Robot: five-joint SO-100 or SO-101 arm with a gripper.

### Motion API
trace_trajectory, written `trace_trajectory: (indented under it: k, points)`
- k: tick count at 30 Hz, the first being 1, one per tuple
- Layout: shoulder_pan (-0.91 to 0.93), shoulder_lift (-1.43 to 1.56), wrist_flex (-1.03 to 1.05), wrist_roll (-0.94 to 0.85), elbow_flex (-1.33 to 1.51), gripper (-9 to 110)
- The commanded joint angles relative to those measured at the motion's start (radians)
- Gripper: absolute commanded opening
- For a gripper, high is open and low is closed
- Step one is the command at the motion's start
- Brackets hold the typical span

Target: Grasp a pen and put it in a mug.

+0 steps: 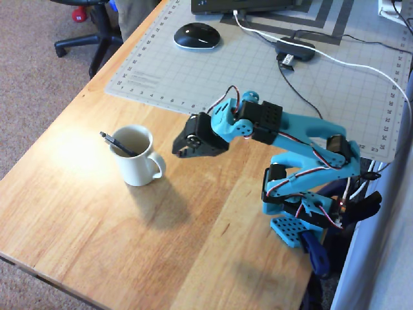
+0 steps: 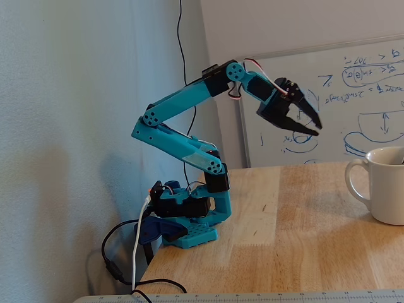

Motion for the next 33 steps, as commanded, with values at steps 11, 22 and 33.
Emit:
trace_trajectory:
  k: [11, 22, 33]
  points:
    - [0.006, 0.347, 0.242, 0.084, 0.387, 3]
    - [0.008, 0.486, 0.239, 0.071, 0.583, 3]
    - [0.034, 0.52, 0.064, 0.069, 0.787, 3]
